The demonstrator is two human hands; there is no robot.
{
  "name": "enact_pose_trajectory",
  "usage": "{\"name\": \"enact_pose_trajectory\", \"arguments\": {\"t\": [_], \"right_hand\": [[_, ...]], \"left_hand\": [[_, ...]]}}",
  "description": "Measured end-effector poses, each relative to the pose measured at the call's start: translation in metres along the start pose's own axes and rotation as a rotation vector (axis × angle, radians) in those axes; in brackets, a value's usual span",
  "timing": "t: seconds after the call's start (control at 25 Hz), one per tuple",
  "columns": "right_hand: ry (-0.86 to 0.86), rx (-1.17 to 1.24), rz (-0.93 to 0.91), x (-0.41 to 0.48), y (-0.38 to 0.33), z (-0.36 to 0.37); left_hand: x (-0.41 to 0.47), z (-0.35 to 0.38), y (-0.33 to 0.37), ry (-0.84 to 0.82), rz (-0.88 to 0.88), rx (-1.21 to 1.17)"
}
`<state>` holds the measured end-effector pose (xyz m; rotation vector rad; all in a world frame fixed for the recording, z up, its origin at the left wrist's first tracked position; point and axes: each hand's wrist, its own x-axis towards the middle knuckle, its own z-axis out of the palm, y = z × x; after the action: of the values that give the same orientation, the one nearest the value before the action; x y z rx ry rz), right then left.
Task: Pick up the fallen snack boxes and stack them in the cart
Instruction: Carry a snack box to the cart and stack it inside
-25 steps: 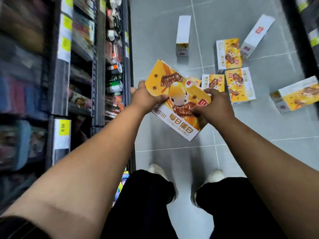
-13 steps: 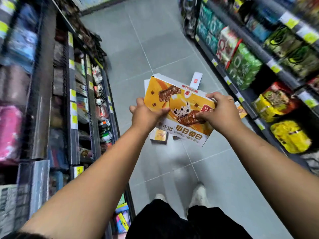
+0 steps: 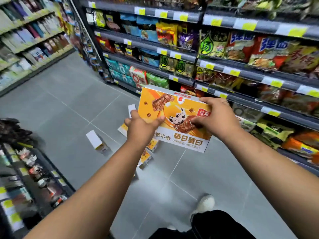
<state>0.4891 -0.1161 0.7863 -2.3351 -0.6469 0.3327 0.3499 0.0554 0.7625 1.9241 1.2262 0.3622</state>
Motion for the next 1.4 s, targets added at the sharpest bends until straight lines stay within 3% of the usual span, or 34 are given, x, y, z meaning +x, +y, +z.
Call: {"name": "enact_pose_trajectory", "arguments": {"t": [0.44,0.8,1.4], "right_hand": [[0.362,0.004,0.307,-0.082,0.167,-0.191],[0.56,-0.025,0.526,-0.184,0.36,-0.394],[0.98,-0.07,1.089,-0.31,0.592,-0.578]], "left_hand": [[-0.117,0.171,0.165,-0.32,0.353,0.03],[-0.302,0.376,0.313,-0.583,0.512,0.019],[-0.53,0.689,0.494,-1.1,0.911,0.133]]}}
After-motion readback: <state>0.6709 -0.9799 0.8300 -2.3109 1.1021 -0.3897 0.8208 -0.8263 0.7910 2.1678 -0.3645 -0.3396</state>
